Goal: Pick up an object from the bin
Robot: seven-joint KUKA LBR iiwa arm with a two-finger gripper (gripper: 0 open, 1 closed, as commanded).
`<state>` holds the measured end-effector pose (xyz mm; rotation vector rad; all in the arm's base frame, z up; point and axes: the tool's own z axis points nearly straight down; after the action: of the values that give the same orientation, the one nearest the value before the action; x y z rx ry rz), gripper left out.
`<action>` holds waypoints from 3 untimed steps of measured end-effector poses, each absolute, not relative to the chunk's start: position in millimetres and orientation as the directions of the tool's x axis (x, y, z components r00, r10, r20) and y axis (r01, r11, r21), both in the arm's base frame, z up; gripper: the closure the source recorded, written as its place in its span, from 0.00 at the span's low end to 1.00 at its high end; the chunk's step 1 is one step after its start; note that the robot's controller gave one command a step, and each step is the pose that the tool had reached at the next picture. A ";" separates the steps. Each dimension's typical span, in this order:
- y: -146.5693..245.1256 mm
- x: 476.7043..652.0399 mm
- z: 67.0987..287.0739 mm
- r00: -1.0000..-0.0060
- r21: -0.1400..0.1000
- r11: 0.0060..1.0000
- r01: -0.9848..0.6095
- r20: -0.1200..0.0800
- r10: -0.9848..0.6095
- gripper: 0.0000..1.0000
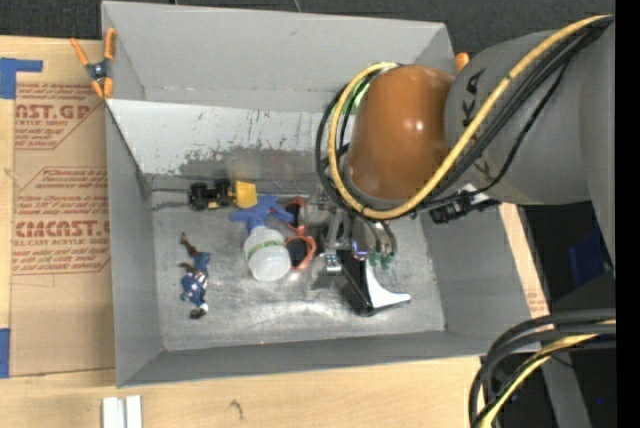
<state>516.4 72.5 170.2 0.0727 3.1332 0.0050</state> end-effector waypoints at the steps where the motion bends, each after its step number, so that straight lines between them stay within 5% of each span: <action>1: 25.2 534.9 113.1 -1.000 0.003 1.000 -0.021 -0.010 -0.021 0.00; 2: 6.5 528.6 89.9 -0.998 0.010 0.998 0.056 -0.039 0.056 0.00; 3: 14.3 550.3 86.4 -0.991 0.007 0.992 0.130 -0.020 0.130 0.00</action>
Offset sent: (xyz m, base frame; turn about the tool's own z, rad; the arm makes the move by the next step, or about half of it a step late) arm -0.0174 -0.0671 -0.0985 0.0977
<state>550.3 14.3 86.4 0.2030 3.1149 0.0087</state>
